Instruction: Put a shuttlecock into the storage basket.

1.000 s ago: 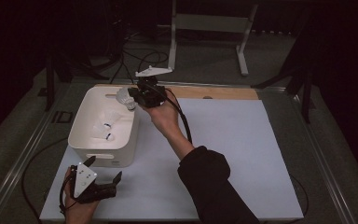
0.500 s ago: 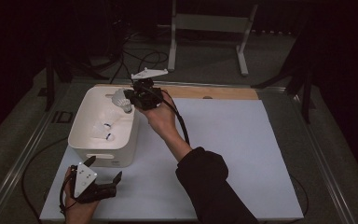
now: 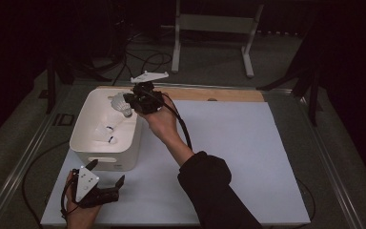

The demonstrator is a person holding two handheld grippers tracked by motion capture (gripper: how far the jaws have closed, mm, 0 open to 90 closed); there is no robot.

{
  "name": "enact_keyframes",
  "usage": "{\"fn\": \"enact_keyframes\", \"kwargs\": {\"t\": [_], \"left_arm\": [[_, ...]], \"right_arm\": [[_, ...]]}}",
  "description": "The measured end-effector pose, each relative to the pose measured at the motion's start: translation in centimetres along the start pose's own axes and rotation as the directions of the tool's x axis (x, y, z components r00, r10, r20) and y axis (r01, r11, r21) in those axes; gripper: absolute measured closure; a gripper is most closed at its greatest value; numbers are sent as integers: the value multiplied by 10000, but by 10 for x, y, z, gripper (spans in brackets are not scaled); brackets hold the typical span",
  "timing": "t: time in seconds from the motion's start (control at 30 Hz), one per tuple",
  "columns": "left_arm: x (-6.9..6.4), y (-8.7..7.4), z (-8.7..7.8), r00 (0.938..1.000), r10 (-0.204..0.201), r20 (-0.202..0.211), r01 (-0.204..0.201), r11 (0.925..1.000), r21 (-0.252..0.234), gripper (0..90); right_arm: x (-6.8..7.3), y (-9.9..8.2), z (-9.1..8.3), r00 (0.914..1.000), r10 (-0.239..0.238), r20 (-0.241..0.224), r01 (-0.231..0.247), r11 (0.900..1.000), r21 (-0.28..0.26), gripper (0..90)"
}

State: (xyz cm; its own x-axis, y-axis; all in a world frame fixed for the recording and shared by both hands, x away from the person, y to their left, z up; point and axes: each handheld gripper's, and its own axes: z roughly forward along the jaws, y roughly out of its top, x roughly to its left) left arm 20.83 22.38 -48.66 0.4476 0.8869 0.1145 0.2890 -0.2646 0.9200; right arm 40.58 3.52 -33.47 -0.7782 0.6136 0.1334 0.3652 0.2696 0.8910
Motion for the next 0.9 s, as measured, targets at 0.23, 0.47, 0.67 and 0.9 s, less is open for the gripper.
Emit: {"fn": "enact_keyframes", "kwargs": {"t": [0.23,0.47,0.67,0.9], "left_arm": [[0,0,0,10000,12,8,-12,10000,16,2],[0,0,0,10000,4,7,-4,10000,-10,2],[0,0,0,10000,15,17,-15,10000,14,2],[0,0,0,10000,17,11,-17,10000,25,2]], "right_arm": [[4,0,3,10000,-30,-72,30,10000,16,893],[3,-1,6,9997,227,-102,-229,9996,-139,531],[-2,-4,7,9992,132,386,-143,9995,288,307],[-10,-8,4,9970,-61,773,27,9990,447,165]]}}
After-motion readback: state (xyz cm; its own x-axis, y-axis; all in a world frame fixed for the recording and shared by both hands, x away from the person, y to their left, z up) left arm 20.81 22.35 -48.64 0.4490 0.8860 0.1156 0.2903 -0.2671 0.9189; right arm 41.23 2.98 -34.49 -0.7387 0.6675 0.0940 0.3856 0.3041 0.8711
